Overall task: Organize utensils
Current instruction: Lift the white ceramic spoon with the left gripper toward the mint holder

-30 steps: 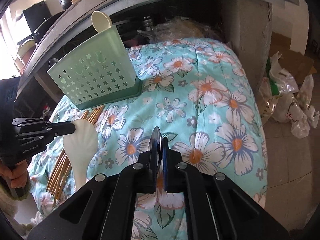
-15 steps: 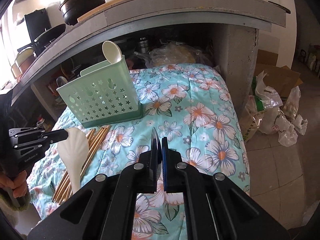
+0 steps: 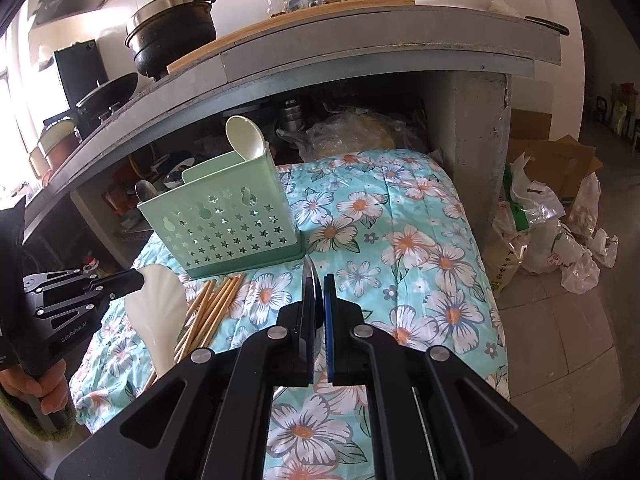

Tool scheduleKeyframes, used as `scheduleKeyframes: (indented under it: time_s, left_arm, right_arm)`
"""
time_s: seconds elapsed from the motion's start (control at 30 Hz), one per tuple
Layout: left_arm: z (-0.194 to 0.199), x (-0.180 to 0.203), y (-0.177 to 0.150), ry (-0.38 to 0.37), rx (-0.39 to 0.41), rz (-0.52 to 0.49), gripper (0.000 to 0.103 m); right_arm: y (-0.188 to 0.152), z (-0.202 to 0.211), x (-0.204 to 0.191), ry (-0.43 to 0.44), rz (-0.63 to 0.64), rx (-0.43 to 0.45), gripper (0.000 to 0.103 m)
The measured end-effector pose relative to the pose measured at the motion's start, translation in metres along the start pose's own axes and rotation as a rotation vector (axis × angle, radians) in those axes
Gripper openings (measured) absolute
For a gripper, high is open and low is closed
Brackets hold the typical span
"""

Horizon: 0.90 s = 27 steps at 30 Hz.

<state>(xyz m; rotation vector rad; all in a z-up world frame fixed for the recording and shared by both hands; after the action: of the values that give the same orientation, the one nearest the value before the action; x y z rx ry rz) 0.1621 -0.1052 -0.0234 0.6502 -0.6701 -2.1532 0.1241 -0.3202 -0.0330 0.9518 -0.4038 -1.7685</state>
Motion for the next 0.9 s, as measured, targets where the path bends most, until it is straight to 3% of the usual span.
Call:
scheduleKeyframes:
  time_s: [0.5,0.9]
  left_arm:
    - [0.027,0.000,0.005,0.042,0.062,-0.002,0.001]
    - [0.059,-0.035,0.010,0.033,0.179,0.097,0.001]
  right_arm:
    - [-0.003,0.009,-0.006,0.047,-0.025,0.005,0.004]
    - [-0.004,0.012,-0.015,0.066,-0.029,0.016,0.004]
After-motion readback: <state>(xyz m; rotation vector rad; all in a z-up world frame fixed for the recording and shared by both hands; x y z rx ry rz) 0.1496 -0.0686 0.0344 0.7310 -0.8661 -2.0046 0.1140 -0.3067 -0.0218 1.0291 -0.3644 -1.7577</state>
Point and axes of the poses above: each gripper's, at about its wrist camera, not at the fingertips, and z roughly against the way its jaws point, x to its right, y to its top, the point moved 2 cm from there along -z, roughly the way its jaws point, and after that the axes turned 13 degrees about -z, right-handed, at the moved point
